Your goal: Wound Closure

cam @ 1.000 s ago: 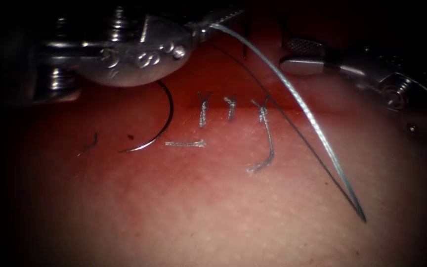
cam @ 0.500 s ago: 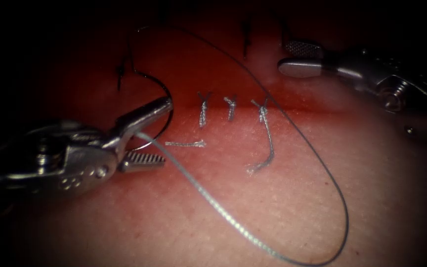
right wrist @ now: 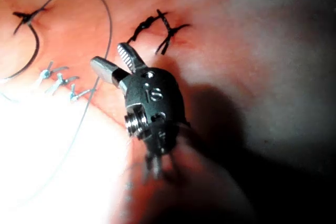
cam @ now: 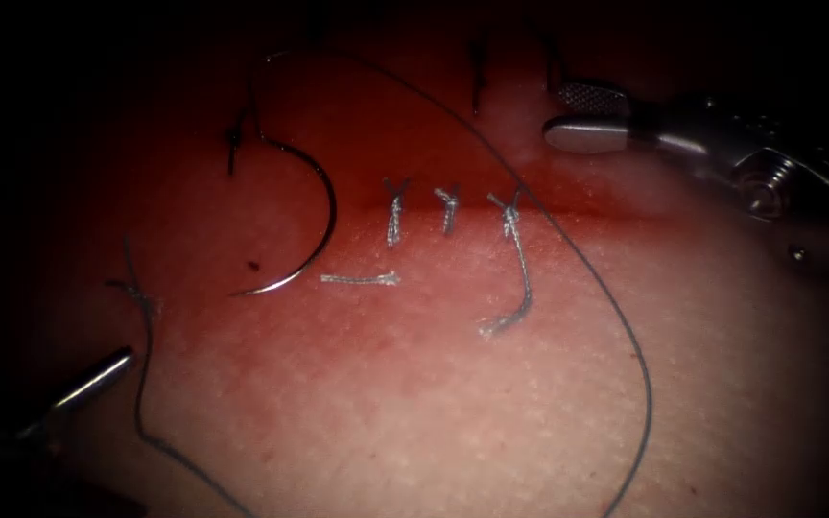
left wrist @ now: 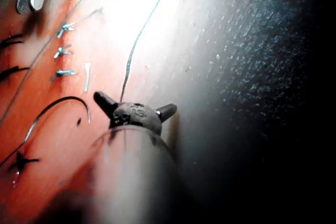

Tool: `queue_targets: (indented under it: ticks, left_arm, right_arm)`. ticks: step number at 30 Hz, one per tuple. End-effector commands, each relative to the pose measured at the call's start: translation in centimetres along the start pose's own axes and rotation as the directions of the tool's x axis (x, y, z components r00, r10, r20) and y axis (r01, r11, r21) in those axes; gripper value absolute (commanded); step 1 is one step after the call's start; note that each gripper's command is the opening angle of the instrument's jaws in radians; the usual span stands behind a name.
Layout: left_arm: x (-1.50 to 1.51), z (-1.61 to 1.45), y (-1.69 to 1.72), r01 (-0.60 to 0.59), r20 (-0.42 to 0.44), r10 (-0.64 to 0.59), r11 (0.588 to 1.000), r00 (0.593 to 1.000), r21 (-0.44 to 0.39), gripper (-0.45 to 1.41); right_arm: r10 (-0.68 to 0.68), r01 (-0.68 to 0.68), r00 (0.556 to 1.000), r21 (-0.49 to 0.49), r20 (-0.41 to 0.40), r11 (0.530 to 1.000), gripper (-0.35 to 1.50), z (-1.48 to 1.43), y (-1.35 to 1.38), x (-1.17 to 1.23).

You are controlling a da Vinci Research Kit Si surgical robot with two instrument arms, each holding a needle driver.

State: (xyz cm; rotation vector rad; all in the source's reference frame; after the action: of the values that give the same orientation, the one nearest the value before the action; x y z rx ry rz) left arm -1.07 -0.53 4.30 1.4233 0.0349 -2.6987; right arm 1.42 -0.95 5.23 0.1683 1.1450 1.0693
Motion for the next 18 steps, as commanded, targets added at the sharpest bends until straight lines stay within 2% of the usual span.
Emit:
queue_targets:
  ticks: [1, 3, 4, 5, 6, 7, 8, 9, 10, 11, 12, 13, 14, 15, 18]
  left_arm:
    - [0.00, -0.06, -0.04, 0.011, -0.012, -0.011, 1.000, 1.000, -0.014, 1.08]
    - [0.02, -0.15, -0.06, 0.012, -0.018, -0.012, 1.000, 1.000, -0.025, 1.06]
    - [0.07, -0.26, -0.10, 0.015, -0.029, -0.016, 0.999, 0.999, -0.031, 1.08]
    - [0.16, -0.42, -0.18, 0.023, -0.048, -0.025, 0.999, 0.999, -0.034, 1.09]
    - [0.16, -0.42, -0.18, 0.023, -0.048, -0.025, 0.999, 0.999, -0.034, 1.09]
    - [0.30, -0.57, -0.30, 0.059, -0.083, -0.062, 0.998, 0.995, -0.028, 1.04]
    - [0.30, -0.57, -0.30, 0.059, -0.083, -0.062, 0.998, 0.995, -0.028, 1.04]
    - [0.47, -0.69, -0.45, 0.087, -0.129, -0.087, 0.996, 0.988, -0.007, 0.96]
    - [0.55, -0.71, -0.53, 0.106, -0.146, -0.103, 0.994, 0.984, 0.010, 0.84]
    - [0.63, -0.70, -0.61, 0.125, -0.161, -0.119, 0.992, 0.980, 0.030, 0.72]
    - [0.73, -0.67, -0.72, 0.162, -0.187, -0.148, 0.985, 0.971, 0.062, 0.51]
    - [0.80, -0.63, -0.80, 0.189, -0.194, -0.169, 0.978, 0.966, 0.091, 0.37]
    - [0.87, -0.58, -0.88, 0.215, -0.198, -0.189, 0.970, 0.962, 0.117, 0.34]
    - [0.95, -0.48, -0.96, 0.240, -0.192, -0.211, 0.960, 0.958, 0.143, 0.32]
    - [1.11, -0.15, -1.08, 0.299, -0.103, -0.282, 0.926, 0.954, 0.229, 0.36]
  right_arm:
    - [-0.001, 0.001, 1.000, 0.002, -0.002, 1.000, 0.39, 0.10, 0.00, 0.00]
    - [-0.001, 0.001, 1.000, 0.002, -0.002, 1.000, 0.44, 0.10, 0.00, 0.00]
    - [-0.007, 0.007, 1.000, 0.003, -0.002, 1.000, 0.54, 0.09, 0.01, 0.00]
    - [-0.031, 0.031, 1.000, 0.006, -0.002, 1.000, 0.74, 0.09, 0.00, 0.00]
    - [-0.031, 0.031, 1.000, 0.006, -0.002, 1.000, 0.74, 0.09, 0.00, 0.00]
    - [-0.066, 0.066, 0.998, 0.014, -0.001, 0.998, 0.94, 0.08, -0.01, 0.01]
    - [-0.066, 0.066, 0.998, 0.014, -0.001, 0.998, 0.94, 0.08, -0.01, 0.01]
    - [-0.112, 0.112, 0.994, 0.015, -0.002, 0.994, 1.13, 0.07, -0.03, 0.02]
    - [-0.129, 0.129, 0.992, 0.016, -0.002, 0.992, 1.18, 0.06, -0.05, 0.02]
    - [-0.158, 0.158, 0.987, 0.028, -0.003, 0.987, 1.18, 0.05, -0.06, 0.02]
    - [-0.206, 0.205, 0.979, 0.069, 0.008, 0.976, 1.13, 0.04, -0.09, 0.03]
    - [-0.229, 0.226, 0.973, 0.106, 0.018, 0.968, 0.98, 0.03, -0.11, 0.05]
    - [-0.252, 0.246, 0.967, 0.143, 0.029, 0.959, 0.78, 0.01, -0.13, 0.07]
    - [-0.276, 0.266, 0.960, 0.163, 0.041, 0.950, 0.76, -0.01, -0.16, 0.09]
    - [-0.428, 0.413, 0.901, 0.159, 0.071, 0.897, 1.13, -0.06, -0.25, 0.18]
